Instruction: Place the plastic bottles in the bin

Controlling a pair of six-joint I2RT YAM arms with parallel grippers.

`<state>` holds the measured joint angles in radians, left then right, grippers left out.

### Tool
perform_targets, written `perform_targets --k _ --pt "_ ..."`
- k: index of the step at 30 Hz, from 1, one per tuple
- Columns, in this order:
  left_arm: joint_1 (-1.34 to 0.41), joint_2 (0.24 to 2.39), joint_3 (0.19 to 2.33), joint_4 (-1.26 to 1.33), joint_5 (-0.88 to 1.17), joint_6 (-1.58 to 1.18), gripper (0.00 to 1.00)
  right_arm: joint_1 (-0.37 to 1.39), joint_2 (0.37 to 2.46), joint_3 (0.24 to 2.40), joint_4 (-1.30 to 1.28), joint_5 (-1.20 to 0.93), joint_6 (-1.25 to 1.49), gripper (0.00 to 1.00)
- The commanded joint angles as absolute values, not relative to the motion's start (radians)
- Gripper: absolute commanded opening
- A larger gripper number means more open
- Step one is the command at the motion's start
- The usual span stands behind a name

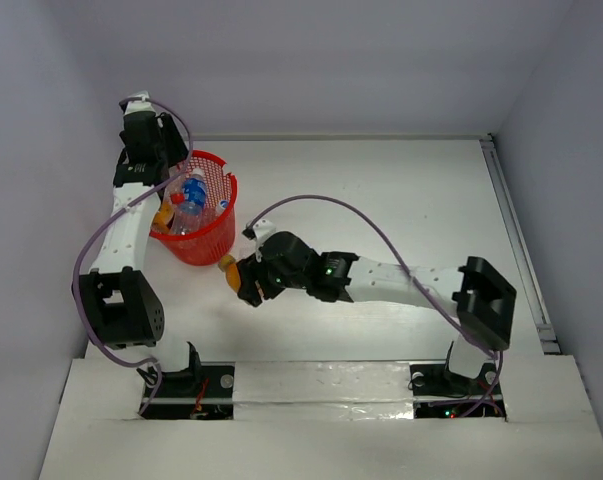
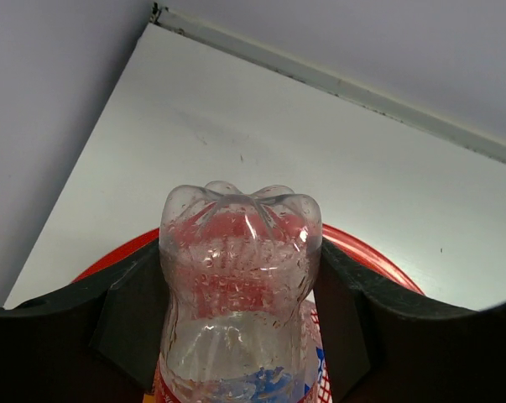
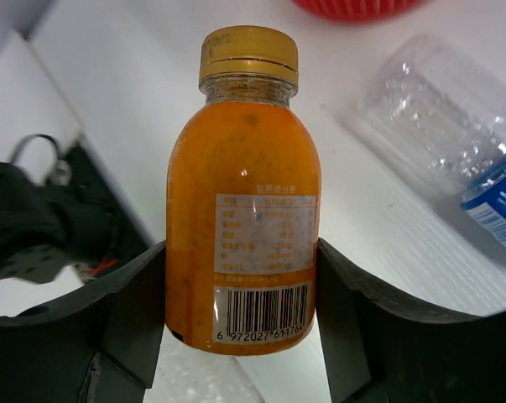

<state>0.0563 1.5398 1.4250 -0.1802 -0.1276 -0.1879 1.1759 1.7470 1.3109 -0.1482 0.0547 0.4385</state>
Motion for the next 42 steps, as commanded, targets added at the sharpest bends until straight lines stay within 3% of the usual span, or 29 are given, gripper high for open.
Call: perform_targets --k 1,3,6,7,8,11,14,16,21,35,40,42 --pt "0.048 1.509 1.456 -0.212 -0.101 -0.161 0.49 1.187 1.635 1.304 -0.087 0.034 0.439 0.50" --pt "0.048 1.499 1.442 -0.213 -0.107 -0.163 0.41 1.187 1.586 1.307 -0.089 0.029 0.434 0.50" --pt "0.048 1.508 1.450 -0.248 -0.123 -0.163 0.42 1.187 1.551 1.344 -0.089 0.046 0.413 0.50" --pt "0.048 1.514 1.463 -0.261 -0.132 -0.166 0.46 1.187 1.552 1.386 -0.094 0.058 0.400 0.50" --pt "0.048 1.516 1.468 -0.279 -0.143 -0.172 0.58 1.187 1.557 1.414 -0.100 0.072 0.393 0.50" --pt "0.048 1.519 1.468 -0.294 -0.175 -0.178 0.81 1.187 1.594 1.517 -0.094 0.126 0.384 0.49" --pt "0.048 1.511 1.460 -0.291 -0.184 -0.179 0.95 1.163 1.650 1.622 -0.061 0.150 0.426 0.47" --pt "0.048 1.499 1.456 -0.287 -0.167 -0.192 0.99 1.151 1.684 1.675 -0.023 0.153 0.455 0.46" --pt "0.048 1.381 1.427 -0.250 -0.117 -0.236 0.99 1.117 1.811 1.845 -0.009 0.179 0.558 0.46" --pt "0.048 0.913 1.226 -0.063 -0.069 -0.347 0.99 1.074 2.034 2.026 0.017 0.242 0.699 0.47" --pt "0.048 0.838 1.190 -0.049 -0.052 -0.344 0.99 1.074 2.074 2.042 0.008 0.267 0.724 0.67" --pt "0.048 0.812 1.184 -0.040 -0.048 -0.344 0.99 1.074 2.077 2.043 0.005 0.268 0.726 0.81"
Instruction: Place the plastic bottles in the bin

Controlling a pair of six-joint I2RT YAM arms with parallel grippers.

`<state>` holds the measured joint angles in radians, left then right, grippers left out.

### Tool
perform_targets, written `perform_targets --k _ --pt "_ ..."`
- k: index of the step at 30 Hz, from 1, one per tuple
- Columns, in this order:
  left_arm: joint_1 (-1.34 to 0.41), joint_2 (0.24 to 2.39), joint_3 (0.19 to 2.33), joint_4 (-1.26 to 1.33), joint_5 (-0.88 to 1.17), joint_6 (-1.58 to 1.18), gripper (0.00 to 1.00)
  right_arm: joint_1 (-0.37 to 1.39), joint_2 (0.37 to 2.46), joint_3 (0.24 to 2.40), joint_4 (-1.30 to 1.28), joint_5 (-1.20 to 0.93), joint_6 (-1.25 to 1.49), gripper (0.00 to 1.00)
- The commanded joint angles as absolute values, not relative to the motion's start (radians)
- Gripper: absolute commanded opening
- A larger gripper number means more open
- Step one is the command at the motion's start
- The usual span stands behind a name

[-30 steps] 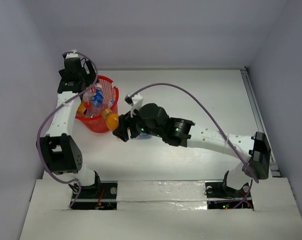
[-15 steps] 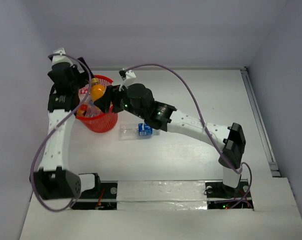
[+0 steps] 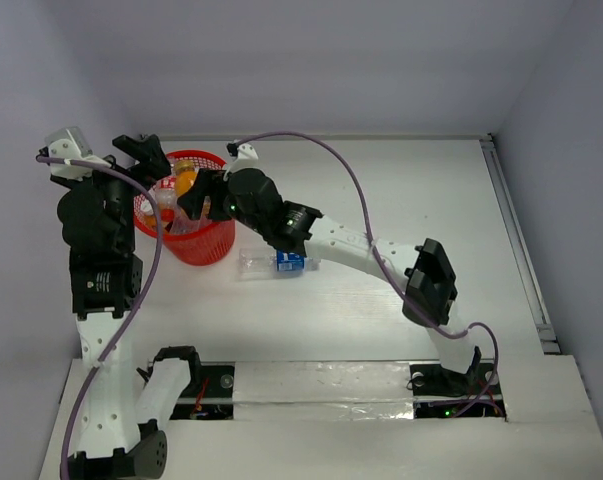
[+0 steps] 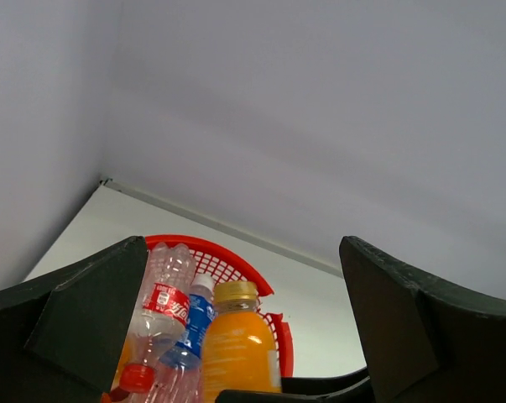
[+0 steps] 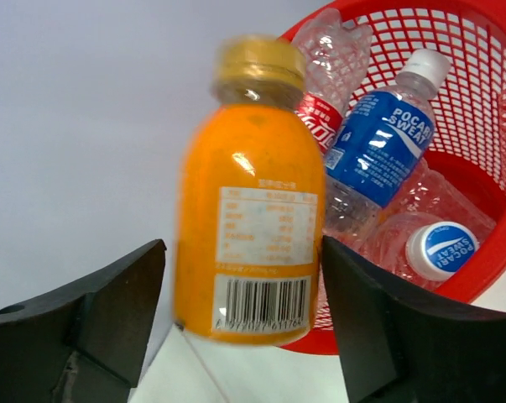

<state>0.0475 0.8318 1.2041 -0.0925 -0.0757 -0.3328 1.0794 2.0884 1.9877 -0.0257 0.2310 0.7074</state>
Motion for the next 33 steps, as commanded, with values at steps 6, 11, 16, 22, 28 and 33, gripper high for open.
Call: perform_targets --k 6,11,16,22,28,33 --pt "0.048 0.782 1.161 -0.022 -0.029 -0.339 0.99 1.074 2.028 2.000 0.005 0.302 0.681 0.99" --pt "0.048 0.778 1.125 -0.008 -0.021 -0.337 0.99 1.065 1.890 1.819 0.054 0.322 0.588 0.83" --pt "0.048 0.761 1.097 0.017 -0.020 -0.341 0.96 0.997 1.686 1.511 0.114 0.189 0.413 0.16" --pt "0.057 0.767 1.068 0.054 0.044 -0.357 0.88 0.914 1.580 1.312 -0.066 -0.150 0.137 0.32" --pt "0.057 0.773 1.049 0.063 0.051 -0.362 0.86 0.914 1.666 1.290 -0.147 -0.189 -0.067 0.98" --pt "0.057 0.787 1.048 0.061 0.060 -0.362 0.86 0.914 1.807 1.431 -0.268 -0.169 -0.182 1.00"
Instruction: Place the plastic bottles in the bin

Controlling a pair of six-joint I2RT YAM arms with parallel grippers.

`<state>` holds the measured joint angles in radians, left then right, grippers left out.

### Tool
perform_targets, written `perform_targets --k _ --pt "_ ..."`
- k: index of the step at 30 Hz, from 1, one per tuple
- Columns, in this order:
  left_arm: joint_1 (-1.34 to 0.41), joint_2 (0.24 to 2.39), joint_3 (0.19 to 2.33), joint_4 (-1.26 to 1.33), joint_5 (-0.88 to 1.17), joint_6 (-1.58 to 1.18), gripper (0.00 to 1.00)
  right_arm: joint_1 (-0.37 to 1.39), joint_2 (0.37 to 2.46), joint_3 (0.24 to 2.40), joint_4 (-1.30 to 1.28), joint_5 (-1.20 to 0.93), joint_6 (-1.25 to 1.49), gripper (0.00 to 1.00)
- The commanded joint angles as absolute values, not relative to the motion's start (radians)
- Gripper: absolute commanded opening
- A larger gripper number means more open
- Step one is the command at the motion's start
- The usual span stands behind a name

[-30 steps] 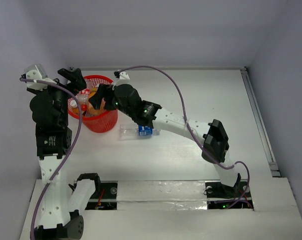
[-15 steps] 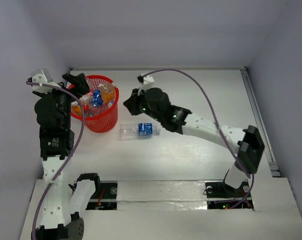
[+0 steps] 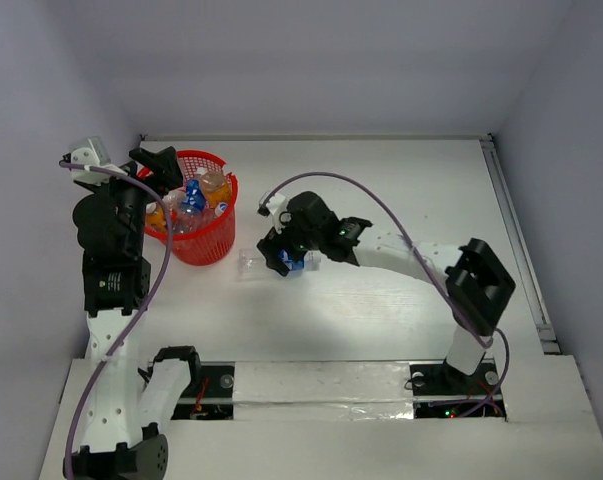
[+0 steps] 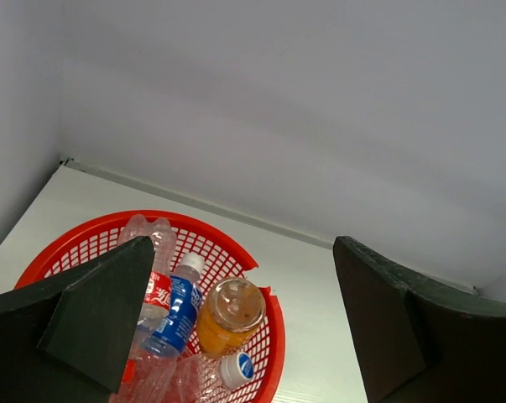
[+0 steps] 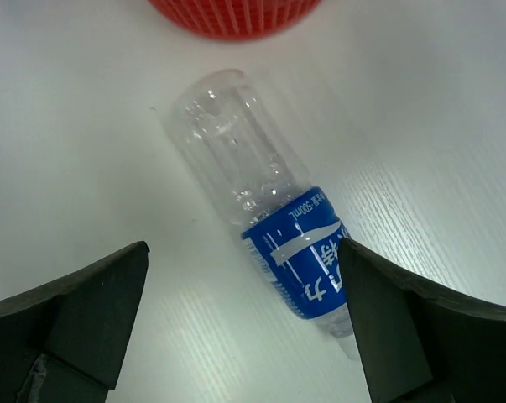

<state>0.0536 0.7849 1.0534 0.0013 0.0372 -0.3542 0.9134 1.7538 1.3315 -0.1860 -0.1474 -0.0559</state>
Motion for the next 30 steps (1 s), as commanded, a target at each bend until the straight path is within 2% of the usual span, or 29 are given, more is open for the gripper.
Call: perform_targets --k 1,6,17,19,20,23,25,30 --pt "0.057 0.787 1.048 0.061 0.060 -0.361 0.86 0.914 1.825 1.448 -0.275 -0.181 -0.193 1.00" --pt "0.057 0.784 1.045 0.064 0.058 -0.362 0.85 0.914 1.952 1.523 -0.291 -0.225 -0.216 1.00" --pt "0.066 0.793 1.034 0.083 0.115 -0.379 0.85 1.014 2.221 1.758 -0.399 -0.169 -0.247 0.98" --pt "0.066 0.793 1.032 0.087 0.126 -0.380 0.85 1.014 2.230 1.756 -0.397 -0.157 -0.230 0.89" --pt "0.066 0.792 1.029 0.095 0.147 -0.382 0.85 1.014 2.218 1.747 -0.393 -0.149 -0.218 0.74" --pt "0.066 0.787 1.016 0.135 0.256 -0.385 0.83 1.014 2.118 1.643 -0.341 -0.144 -0.178 0.46" --pt "0.066 0.792 1.011 0.166 0.332 -0.393 0.80 1.014 2.041 1.540 -0.295 -0.161 -0.155 0.42" --pt "0.066 0.776 0.999 0.238 0.479 -0.411 0.70 1.014 1.729 1.361 -0.175 -0.209 -0.080 0.41"
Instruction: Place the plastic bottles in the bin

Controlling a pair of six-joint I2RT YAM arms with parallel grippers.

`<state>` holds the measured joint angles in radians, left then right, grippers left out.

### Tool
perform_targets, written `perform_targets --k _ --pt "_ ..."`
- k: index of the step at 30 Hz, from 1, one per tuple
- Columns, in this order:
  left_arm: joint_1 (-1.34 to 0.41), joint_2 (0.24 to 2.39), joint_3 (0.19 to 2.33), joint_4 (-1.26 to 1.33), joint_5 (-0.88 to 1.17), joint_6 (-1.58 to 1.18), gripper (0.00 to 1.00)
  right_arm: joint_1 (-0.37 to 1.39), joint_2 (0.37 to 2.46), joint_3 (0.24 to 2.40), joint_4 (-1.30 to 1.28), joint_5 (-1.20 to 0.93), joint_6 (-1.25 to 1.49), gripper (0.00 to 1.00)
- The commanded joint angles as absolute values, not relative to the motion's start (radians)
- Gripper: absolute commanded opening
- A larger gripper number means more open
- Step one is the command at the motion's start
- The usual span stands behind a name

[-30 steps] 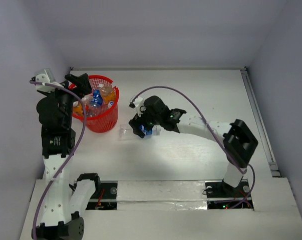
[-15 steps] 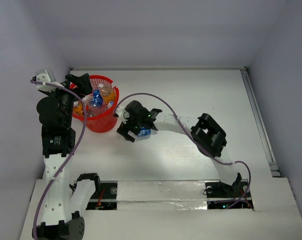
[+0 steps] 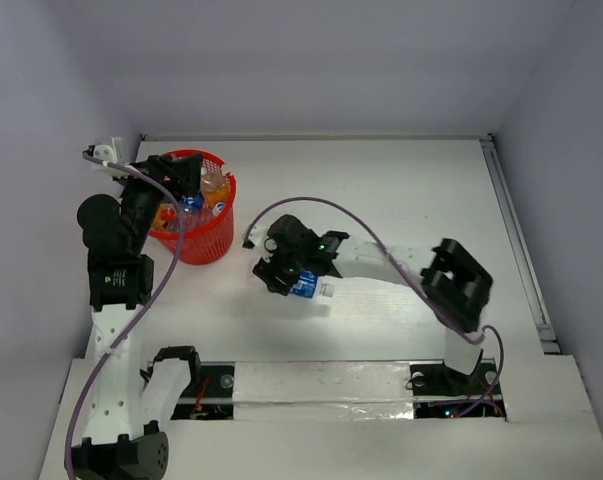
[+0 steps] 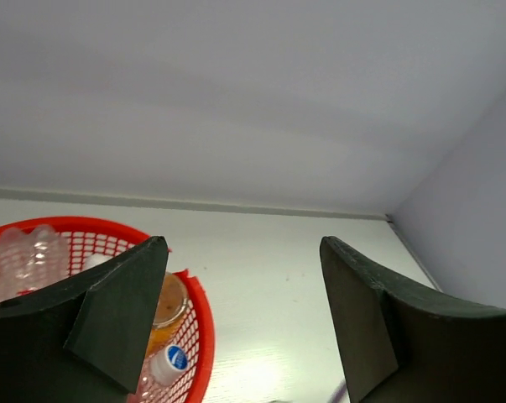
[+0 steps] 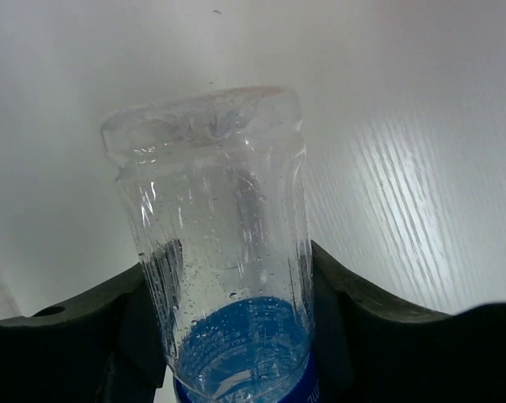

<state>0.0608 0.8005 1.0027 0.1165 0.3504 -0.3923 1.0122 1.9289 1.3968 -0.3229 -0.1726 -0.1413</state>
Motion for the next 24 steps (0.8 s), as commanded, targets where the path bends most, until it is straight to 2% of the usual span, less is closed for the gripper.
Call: perform_targets --k 1,5,10,12,16,24 --pt "0.066 0.775 0.999 0.241 0.483 -0.414 0.70 1.014 1.633 1.335 -0.166 -0.212 -0.074 0.40" --pt "0.066 0.770 0.996 0.255 0.497 -0.433 0.69 1.014 1.477 1.353 -0.063 -0.183 -0.037 0.39" --pt "0.075 0.752 1.003 0.223 0.424 -0.459 0.69 0.983 1.509 1.488 0.254 -0.059 0.162 0.35" --pt "0.075 0.744 1.015 0.201 0.396 -0.463 0.70 0.948 1.572 1.523 0.457 0.033 0.286 0.34" --pt "0.075 0.736 1.032 0.175 0.374 -0.462 0.71 0.916 1.738 1.626 0.687 0.135 0.520 0.32" --pt "0.045 0.723 1.068 0.120 0.321 -0.426 0.73 0.907 2.100 1.985 0.753 0.101 0.750 0.30"
